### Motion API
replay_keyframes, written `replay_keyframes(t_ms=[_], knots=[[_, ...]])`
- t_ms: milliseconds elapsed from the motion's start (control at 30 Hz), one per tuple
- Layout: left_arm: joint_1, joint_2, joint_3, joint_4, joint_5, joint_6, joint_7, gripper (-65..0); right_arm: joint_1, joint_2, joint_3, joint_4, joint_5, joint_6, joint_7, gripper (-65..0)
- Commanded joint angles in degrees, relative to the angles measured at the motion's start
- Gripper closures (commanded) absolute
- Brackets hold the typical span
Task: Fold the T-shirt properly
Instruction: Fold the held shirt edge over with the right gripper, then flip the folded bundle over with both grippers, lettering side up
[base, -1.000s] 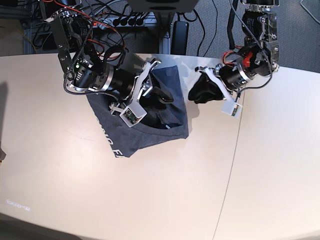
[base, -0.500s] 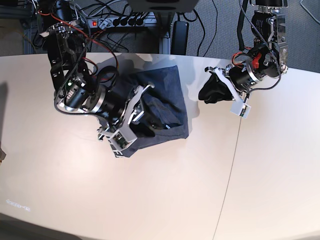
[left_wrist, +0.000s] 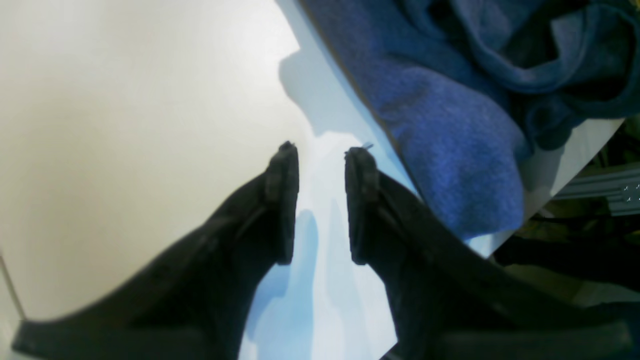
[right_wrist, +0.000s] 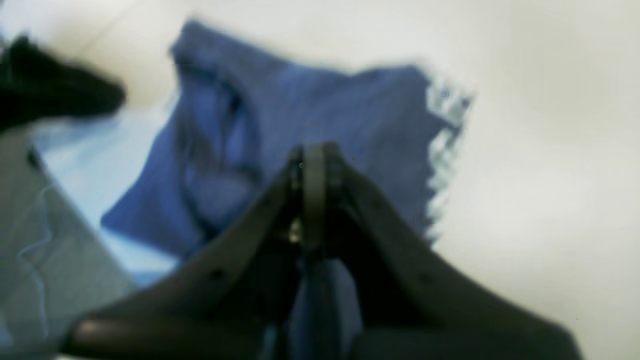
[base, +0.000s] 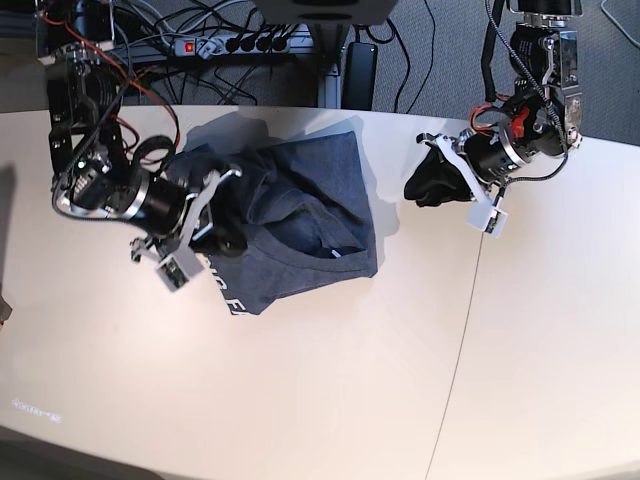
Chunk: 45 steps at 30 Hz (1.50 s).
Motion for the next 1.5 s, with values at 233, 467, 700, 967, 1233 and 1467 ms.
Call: replay_keyframes(t_ms=[233,467,700,967,1233,1467], knots=[[-0.33,-0.33,-0.15,0.85,-1.09,-1.61,-1.7,-19.4,-6.03,0.44,-0.13,1.16,5.31,3.41,1.36,0.0],[-0.33,-0.33,-0.15,0.85,-1.09,-1.61,-2.14,-19.4,-8.66,-4.22,-0.5,1.29,7.43,3.58,1.36,0.0],[-0.33,-0.39,-0.15,0.85,-1.09,-1.61,-2.14,-19.4,-8.66,-8.63,-10.56,1.27,6.45,4.04,1.49,0.0],[-0.33,-2.32,-0.15,0.85,-2.36,-1.61,-2.1,-19.4,-6.27,-12.41,-17.35,1.27,0.63,3.96,5.2,0.0],[-0.24,-3.32,-2.6,2.32,-9.2,-1.61,3.65,-17.8,2.19,-12.39,-7.21,1.09,-5.55,3.89,7.93,0.0],[2.82,-3.28,-1.07,16.04,-10.54,-1.61,3.82,-4.8,11.04,-12.37,-3.78,-7.32,-7.89,3.85,9.16,0.0]])
